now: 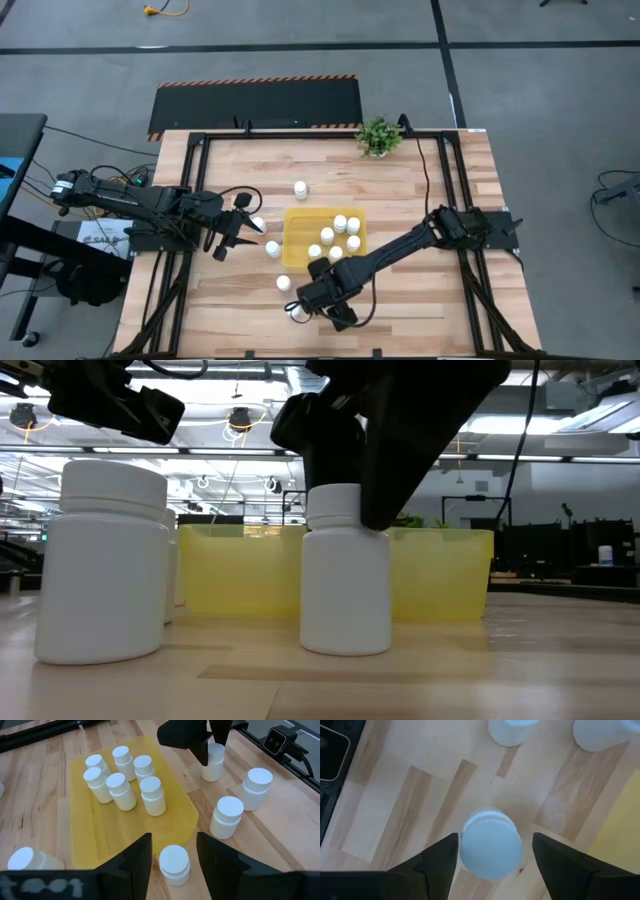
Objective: Pick and place pill bottles into a basket
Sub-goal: Put the white pill bottle into the yellow bin
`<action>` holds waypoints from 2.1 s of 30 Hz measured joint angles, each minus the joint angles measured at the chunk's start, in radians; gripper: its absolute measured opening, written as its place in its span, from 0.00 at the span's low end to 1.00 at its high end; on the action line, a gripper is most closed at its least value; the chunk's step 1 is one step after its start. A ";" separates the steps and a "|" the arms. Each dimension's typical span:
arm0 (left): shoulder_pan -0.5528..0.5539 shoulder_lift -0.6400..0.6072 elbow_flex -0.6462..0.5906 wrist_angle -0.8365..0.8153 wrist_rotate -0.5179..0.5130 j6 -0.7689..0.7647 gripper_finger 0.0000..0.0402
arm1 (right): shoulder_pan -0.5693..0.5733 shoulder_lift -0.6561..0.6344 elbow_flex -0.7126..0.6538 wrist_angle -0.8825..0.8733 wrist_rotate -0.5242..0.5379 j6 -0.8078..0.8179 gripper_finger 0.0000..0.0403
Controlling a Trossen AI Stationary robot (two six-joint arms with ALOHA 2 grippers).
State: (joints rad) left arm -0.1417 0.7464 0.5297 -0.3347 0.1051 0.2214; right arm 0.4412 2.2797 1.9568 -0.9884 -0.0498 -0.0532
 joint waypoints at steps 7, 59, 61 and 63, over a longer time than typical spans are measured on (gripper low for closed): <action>0.000 0.000 0.000 0.000 0.000 0.000 0.36 | -0.012 0.000 0.000 0.002 0.000 0.000 0.50; 0.000 0.000 0.000 -0.015 0.001 -0.034 0.36 | -0.062 -0.095 0.275 -0.583 0.018 0.060 0.37; 0.000 0.000 0.000 -0.015 0.001 -0.034 0.36 | -0.074 -0.114 0.275 -0.583 0.054 0.061 0.37; 0.000 0.000 0.000 -0.013 0.001 -0.035 0.36 | -0.090 -0.128 0.275 -0.583 0.081 0.061 0.38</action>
State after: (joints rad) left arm -0.1417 0.7464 0.5297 -0.3481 0.1059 0.1869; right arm 0.3512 2.1518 2.2318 -1.5715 0.0309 0.0074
